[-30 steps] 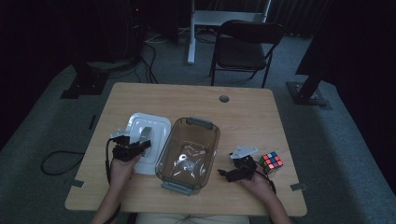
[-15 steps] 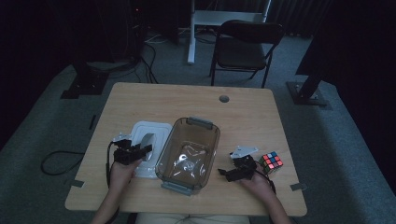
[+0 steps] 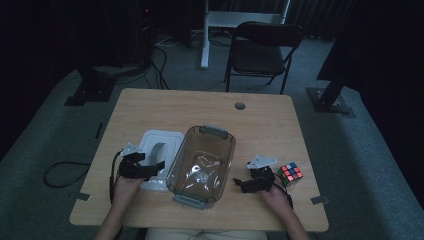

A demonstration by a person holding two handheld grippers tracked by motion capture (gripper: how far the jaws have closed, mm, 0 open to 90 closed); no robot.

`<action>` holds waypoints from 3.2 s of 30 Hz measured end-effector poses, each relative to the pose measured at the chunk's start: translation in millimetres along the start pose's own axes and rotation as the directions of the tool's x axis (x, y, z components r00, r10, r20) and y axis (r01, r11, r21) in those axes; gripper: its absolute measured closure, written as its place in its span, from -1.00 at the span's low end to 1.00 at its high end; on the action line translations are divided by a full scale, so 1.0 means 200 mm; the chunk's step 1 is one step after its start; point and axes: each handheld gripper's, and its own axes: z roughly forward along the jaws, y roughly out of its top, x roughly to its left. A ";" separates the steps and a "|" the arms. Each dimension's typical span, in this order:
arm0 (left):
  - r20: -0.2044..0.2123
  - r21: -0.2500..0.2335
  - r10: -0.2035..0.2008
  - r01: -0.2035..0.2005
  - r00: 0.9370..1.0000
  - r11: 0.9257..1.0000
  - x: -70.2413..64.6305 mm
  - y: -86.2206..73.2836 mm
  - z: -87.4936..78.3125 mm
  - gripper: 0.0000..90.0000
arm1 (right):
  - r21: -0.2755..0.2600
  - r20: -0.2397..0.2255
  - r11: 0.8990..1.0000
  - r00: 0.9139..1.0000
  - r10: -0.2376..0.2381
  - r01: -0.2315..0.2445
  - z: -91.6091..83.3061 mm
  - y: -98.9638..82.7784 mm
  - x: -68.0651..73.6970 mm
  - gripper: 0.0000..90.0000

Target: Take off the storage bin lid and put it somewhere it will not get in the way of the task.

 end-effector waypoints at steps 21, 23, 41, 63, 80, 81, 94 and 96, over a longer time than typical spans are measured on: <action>-0.017 0.082 0.145 -0.143 0.989 0.986 -0.20 0.06 0.09 -0.99 | -0.001 0.016 0.994 0.994 0.106 -0.106 0.02 0.11 0.16 -0.70; -0.016 0.085 0.149 -0.148 0.989 0.985 -0.21 0.06 0.09 -0.99 | 0.001 0.016 0.994 0.994 0.106 -0.106 0.02 0.11 0.16 -0.70; -0.062 0.142 0.235 -0.224 0.970 0.964 -0.30 0.13 0.19 -0.98 | 0.022 0.021 0.992 0.992 0.125 -0.126 -0.01 0.16 0.00 -0.70; -0.026 0.171 0.210 -0.202 0.977 0.964 -0.33 0.18 0.32 -0.99 | 0.045 0.055 0.991 0.991 0.120 -0.123 -0.07 0.16 -0.11 -0.72; -0.179 0.075 0.019 -0.005 0.984 0.997 -0.09 0.14 0.03 -0.63 | 0.009 0.116 0.993 0.986 0.120 -0.122 -0.10 0.08 -0.11 -0.71; -0.178 0.071 0.007 0.006 0.984 0.997 -0.08 0.13 0.03 -0.51 | 0.007 0.120 0.993 0.986 0.118 -0.120 -0.10 0.08 -0.11 -0.71; -0.149 0.094 -0.083 0.098 0.985 0.991 -0.05 -0.01 0.13 0.38 | -0.015 0.134 0.994 0.985 0.111 -0.110 -0.13 0.10 -0.10 -0.70; -0.137 0.092 -0.091 0.104 0.986 0.990 -0.07 -0.01 0.13 0.39 | -0.013 0.135 0.994 0.985 0.108 -0.107 -0.13 0.10 -0.10 -0.70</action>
